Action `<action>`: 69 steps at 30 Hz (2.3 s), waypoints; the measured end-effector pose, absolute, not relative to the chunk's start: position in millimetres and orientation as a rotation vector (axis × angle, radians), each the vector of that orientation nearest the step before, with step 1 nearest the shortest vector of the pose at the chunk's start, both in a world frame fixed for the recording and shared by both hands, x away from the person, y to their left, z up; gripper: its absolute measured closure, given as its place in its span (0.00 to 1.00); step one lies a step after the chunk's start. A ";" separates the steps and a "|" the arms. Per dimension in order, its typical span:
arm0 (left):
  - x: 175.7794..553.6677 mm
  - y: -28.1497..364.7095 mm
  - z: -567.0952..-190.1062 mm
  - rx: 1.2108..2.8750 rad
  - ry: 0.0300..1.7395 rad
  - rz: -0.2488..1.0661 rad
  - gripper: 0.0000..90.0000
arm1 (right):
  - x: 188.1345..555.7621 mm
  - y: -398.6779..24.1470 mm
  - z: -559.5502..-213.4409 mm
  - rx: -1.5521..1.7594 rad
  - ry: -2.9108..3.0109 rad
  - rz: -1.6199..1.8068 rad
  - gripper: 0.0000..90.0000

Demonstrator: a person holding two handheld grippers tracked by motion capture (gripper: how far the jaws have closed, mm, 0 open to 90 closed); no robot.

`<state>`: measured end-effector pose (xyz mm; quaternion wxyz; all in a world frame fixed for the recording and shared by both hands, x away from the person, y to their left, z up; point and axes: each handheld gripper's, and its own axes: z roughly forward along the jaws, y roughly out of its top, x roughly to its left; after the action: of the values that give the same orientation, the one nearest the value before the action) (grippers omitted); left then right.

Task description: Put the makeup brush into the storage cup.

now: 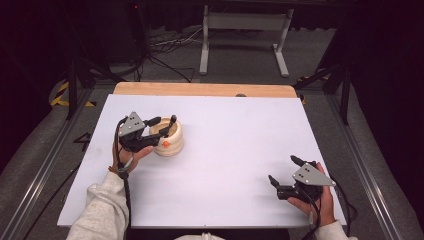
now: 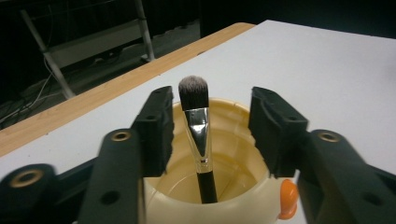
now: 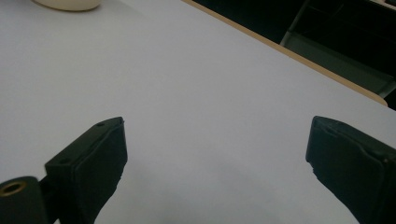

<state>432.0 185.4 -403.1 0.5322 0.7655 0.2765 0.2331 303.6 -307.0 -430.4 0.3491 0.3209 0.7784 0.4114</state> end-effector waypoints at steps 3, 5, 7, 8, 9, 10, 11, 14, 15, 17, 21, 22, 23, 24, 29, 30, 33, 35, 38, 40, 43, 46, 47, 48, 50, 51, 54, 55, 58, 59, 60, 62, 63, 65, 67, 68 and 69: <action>431.3 186.2 -403.5 1.825 0.662 0.560 0.44 | 303.7 -306.9 -430.6 0.831 2.019 1.065 0.07; 429.7 187.4 -403.5 1.816 0.663 0.578 0.39 | 303.5 -307.0 -430.4 0.831 2.018 1.067 0.07; 428.0 190.5 -403.2 1.795 0.671 0.581 0.34 | 303.7 -307.2 -430.4 0.832 2.017 1.068 0.07; 428.0 190.5 -403.2 1.795 0.671 0.581 0.31 | 303.7 -307.2 -430.4 0.832 2.017 1.068 0.07; 427.4 190.8 -403.5 1.786 0.684 0.600 0.31 | 303.8 -307.3 -430.4 0.833 2.018 1.067 0.07; 426.7 191.6 -403.7 1.783 0.693 0.610 0.27 | 303.8 -307.3 -430.4 0.832 2.019 1.067 0.07; 426.3 192.3 -403.8 1.783 0.691 0.611 0.25 | 303.6 -307.2 -430.4 0.831 2.019 1.068 0.07; 424.1 193.6 -404.7 1.796 0.709 0.646 0.19 | 303.5 -307.2 -430.2 0.831 2.018 1.069 0.07; 423.9 194.4 -405.0 1.794 0.711 0.647 0.18 | 303.5 -307.1 -430.2 0.830 2.018 1.068 0.07; 423.5 195.7 -404.9 1.792 0.719 0.650 0.14 | 303.4 -307.1 -430.1 0.830 2.018 1.069 0.07; 423.6 198.2 -405.6 1.784 0.734 0.647 0.08 | 303.5 -307.2 -430.1 0.831 2.018 1.068 0.07; 423.6 198.2 -405.6 1.784 0.734 0.647 0.06 | 303.5 -307.2 -430.1 0.831 2.018 1.068 0.07; 423.9 198.9 -406.1 1.774 0.738 0.641 0.06 | 303.6 -307.2 -430.1 0.831 2.018 1.069 0.07; 423.9 199.4 -406.2 1.774 0.738 0.639 0.05 | 303.7 -307.1 -430.2 0.831 2.019 1.067 0.07; 423.4 198.9 -406.4 1.784 0.738 0.645 0.02 | 303.4 -307.3 -430.1 0.830 2.018 1.068 0.07; 423.1 198.7 -406.3 1.781 0.738 0.645 0.02 | 303.5 -307.5 -430.1 0.831 2.018 1.068 0.07; 422.1 199.1 -405.9 1.779 0.730 0.648 0.02 | 303.3 -307.7 -430.1 0.831 2.017 1.068 0.07; 421.4 199.4 -405.6 1.779 0.727 0.649 0.02 | 303.5 -307.6 -430.1 0.831 2.018 1.069 0.07; 420.5 199.6 -404.9 1.779 0.725 0.656 0.02 | 303.5 -307.4 -430.2 0.831 2.019 1.069 0.07; 418.6 198.7 -404.7 1.777 0.716 0.668 0.02 | 303.3 -307.3 -429.9 0.829 2.017 1.069 0.07; 417.1 197.0 -404.8 1.787 0.705 0.680 0.03 | 303.3 -307.5 -430.0 0.830 2.017 1.069 0.07; 411.9 196.3 -404.8 1.794 0.689 0.707 0.03 | 303.7 -307.8 -430.2 0.833 2.017 1.071 0.07; 410.9 197.2 -404.3 1.790 0.684 0.709 0.03 | 303.8 -307.6 -430.2 0.833 2.016 1.071 0.07; 410.9 197.2 -404.3 1.790 0.684 0.709 0.03 | 303.6 -307.4 -430.1 0.830 2.018 1.069 0.07; 409.3 198.6 -403.3 1.787 0.680 0.708 0.03 | 303.5 -307.1 -430.1 0.828 2.019 1.070 0.07; 408.2 198.7 -403.3 1.785 0.675 0.707 0.03 | 303.5 -306.8 -430.1 0.826 2.021 1.068 0.07; 406.7 198.9 -403.3 1.795 0.667 0.712 0.03 | 303.6 -306.6 -430.2 0.827 2.022 1.066 0.07; 406.1 199.4 -403.6 1.793 0.666 0.709 0.03 | 303.6 -306.5 -430.2 0.827 2.022 1.066 0.07; 404.3 200.5 -403.7 1.798 0.664 0.710 0.03 | 303.7 -306.5 -430.4 0.825 2.025 1.065 0.07; 403.8 200.4 -404.0 1.797 0.663 0.704 0.03 | 303.6 -306.5 -430.4 0.825 2.025 1.066 0.07; 403.3 200.3 -404.0 1.800 0.662 0.701 0.03 | 303.6 -306.5 -430.4 0.824 2.025 1.066 0.07; 401.9 200.4 -403.7 1.806 0.655 0.691 0.02 | 303.6 -306.7 -430.2 0.824 2.023 1.067 0.07; 401.2 200.5 -403.4 1.808 0.650 0.687 0.02 | 303.6 -306.8 -430.2 0.826 2.023 1.066 0.07; 400.3 200.9 -403.0 1.806 0.647 0.679 0.02 | 303.6 -306.7 -430.2 0.827 2.023 1.067 0.07; 398.1 201.4 -402.2 1.807 0.643 0.674 0.02 | 303.4 -306.1 -430.3 0.823 2.023 1.066 0.07; 396.8 201.5 -402.6 1.804 0.641 0.678 0.02 | 303.6 -306.1 -430.3 0.823 2.026 1.065 0.07; 395.9 201.5 -402.9 1.808 0.640 0.680 0.02 | 303.6 -306.1 -430.4 0.823 2.026 1.064 0.07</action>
<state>395.9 201.5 -402.9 0.5256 0.7559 0.2674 0.2842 303.6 -306.1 -430.4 0.3474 0.3173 0.7813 0.4102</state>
